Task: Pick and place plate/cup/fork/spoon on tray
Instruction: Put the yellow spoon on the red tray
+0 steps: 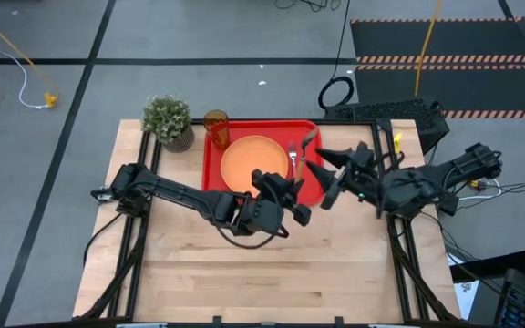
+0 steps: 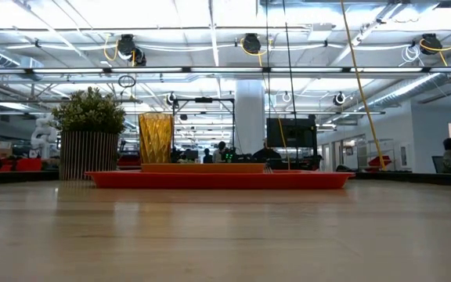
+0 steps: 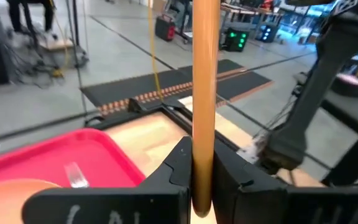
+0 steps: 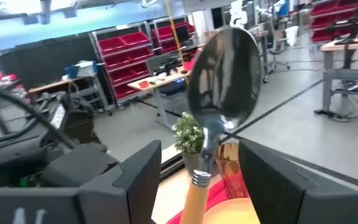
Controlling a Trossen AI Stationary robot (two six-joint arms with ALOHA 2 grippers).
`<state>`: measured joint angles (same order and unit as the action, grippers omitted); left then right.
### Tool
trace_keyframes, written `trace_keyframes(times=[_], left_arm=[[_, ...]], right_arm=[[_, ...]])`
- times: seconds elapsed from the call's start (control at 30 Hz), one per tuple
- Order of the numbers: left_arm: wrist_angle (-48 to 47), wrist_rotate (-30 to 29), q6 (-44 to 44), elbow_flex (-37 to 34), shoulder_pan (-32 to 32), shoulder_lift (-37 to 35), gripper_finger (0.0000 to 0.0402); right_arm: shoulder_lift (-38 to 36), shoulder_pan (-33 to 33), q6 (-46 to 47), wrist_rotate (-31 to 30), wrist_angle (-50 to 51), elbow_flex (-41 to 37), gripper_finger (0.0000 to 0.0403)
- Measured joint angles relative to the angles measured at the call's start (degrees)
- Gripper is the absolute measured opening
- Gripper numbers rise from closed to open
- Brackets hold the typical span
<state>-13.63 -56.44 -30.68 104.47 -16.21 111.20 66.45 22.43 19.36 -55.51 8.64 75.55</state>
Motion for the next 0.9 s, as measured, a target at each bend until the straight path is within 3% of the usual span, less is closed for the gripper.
trace_keyframes(times=[0.2, 0.37, 0.63, 0.9], left_arm=[[0.0, -3.0, 7.5, 0.0, 0.4, 0.0, 0.0026], [-0.3, -3.2, 8.5, 0.0, 1.7, 0.0, 0.0026], [-0.8, -2.0, 11.5, 0.0, 3.0, 0.0, 0.0026], [-2.2, -1.6, 11.5, 0.0, 3.6, 0.0, 0.0026]], right_arm=[[2.0, -3.3, 5.2, 0.1, 0.0, 0.0, 0.0208], [2.4, -5.0, 6.6, 0.4, 0.3, 0.0, 0.0208], [2.5, -8.9, 13.7, 6.1, 5.7, 0.0, 0.0206], [2.5, -10.2, 14.4, 7.8, 6.7, 0.0, 0.0157]])
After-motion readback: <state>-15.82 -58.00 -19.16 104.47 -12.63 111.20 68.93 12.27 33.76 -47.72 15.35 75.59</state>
